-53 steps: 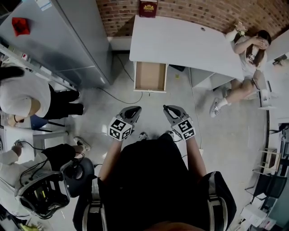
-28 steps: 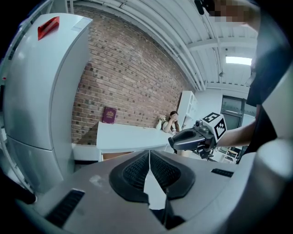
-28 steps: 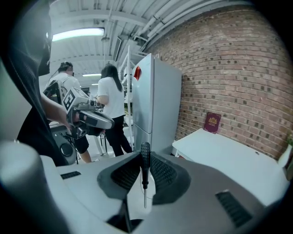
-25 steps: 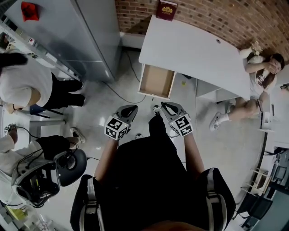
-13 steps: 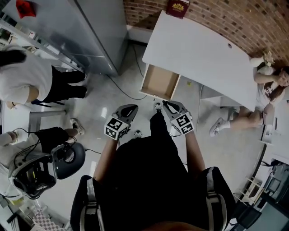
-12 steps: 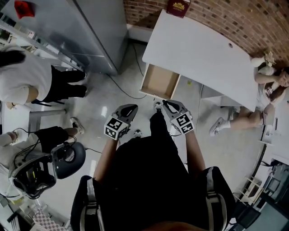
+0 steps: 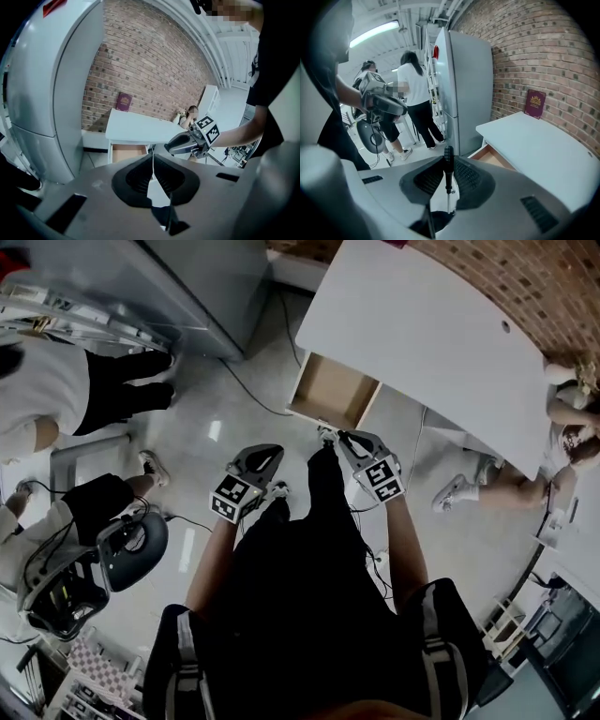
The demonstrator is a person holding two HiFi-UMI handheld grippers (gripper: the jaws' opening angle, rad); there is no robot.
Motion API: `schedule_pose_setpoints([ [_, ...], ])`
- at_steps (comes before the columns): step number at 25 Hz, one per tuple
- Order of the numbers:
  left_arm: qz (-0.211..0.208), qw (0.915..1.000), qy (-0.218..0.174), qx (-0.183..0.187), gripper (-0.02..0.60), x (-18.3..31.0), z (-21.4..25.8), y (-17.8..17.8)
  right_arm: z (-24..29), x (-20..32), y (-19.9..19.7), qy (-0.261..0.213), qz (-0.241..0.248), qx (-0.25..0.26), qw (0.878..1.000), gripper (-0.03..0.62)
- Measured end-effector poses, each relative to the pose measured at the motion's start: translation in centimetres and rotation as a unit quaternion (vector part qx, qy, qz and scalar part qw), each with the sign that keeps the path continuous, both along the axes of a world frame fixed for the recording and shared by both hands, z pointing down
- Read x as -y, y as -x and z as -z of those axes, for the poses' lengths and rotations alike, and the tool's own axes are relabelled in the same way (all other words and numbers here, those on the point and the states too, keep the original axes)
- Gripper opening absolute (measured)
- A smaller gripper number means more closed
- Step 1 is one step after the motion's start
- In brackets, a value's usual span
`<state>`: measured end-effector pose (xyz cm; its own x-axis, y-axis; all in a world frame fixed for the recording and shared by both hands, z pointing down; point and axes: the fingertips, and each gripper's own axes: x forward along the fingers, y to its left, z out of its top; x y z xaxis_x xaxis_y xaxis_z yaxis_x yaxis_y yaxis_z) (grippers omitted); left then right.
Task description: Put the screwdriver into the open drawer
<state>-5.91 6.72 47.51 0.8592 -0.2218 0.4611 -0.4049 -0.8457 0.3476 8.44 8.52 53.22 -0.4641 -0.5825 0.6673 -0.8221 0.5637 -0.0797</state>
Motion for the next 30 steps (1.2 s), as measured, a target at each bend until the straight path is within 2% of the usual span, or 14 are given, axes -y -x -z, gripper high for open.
schedule_pose_setpoints([
  [13, 0.039, 0.9978, 0.047, 0.026, 0.02, 2.6, -5.1, -0.4, -10.4, 4.2, -1.4, 0.076, 0.062, -0.01, 0.995, 0.121],
  [20, 0.07, 0.9941, 0.075, 0.036, 0.02, 3.0, -8.2, -0.1, -17.6, 6.0, -1.4, 0.12, 0.104, -0.023, 0.987, 0.121],
  [30, 0.111, 0.9895, 0.083, 0.039, 0.02, 3.0, -10.0, 0.2, -26.3, 6.5, -2.0, 0.168, 0.15, -0.051, 0.973, 0.121],
])
